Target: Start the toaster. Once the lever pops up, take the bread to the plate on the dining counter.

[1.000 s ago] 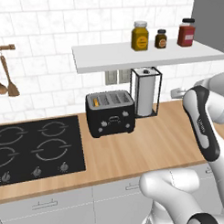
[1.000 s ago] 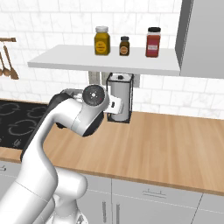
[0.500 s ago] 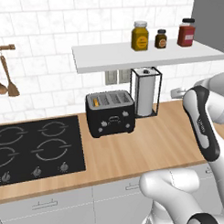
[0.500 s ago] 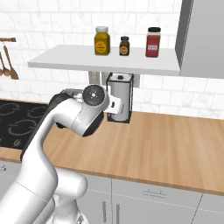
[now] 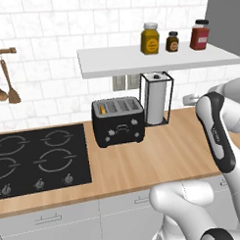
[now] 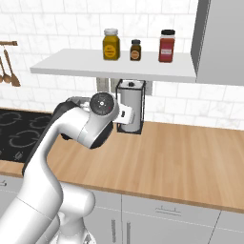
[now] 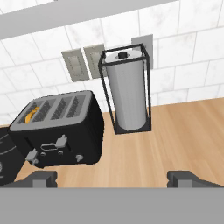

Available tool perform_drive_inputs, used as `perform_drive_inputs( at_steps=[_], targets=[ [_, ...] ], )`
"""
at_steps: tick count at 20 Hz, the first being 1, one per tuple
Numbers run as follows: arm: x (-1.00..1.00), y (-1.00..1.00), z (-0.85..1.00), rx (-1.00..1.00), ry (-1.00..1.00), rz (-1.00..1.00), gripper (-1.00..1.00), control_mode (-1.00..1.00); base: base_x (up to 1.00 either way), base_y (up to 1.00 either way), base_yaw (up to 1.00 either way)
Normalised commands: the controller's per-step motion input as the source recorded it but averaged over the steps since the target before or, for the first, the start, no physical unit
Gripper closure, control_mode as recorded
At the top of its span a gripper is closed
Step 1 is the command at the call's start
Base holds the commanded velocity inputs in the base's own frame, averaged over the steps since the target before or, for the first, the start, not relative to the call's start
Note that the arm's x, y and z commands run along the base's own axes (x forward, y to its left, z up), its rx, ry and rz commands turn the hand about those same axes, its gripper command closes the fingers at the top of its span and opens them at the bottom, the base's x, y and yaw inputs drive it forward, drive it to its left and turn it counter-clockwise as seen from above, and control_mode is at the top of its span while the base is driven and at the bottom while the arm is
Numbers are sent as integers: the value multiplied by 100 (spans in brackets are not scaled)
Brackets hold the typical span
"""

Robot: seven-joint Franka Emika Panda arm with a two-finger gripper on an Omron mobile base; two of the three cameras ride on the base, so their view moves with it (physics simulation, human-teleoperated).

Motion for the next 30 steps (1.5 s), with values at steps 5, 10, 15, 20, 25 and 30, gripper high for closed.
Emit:
perform_drive_inputs(
  at_steps=[5,10,15,20,25,30],
  targets=[
    [0,0,0,0,0,0,-100,-100,0,0,0],
    [0,0,0,0,0,0,-100,-100,0,0,0],
    [0,0,0,0,0,0,-100,-100,0,0,0],
    [0,0,0,0,0,0,-100,-100,0,0,0],
    [0,0,0,0,0,0,-100,-100,0,0,0],
    [0,0,0,0,0,0,-100,-100,0,0,0]
  ],
)
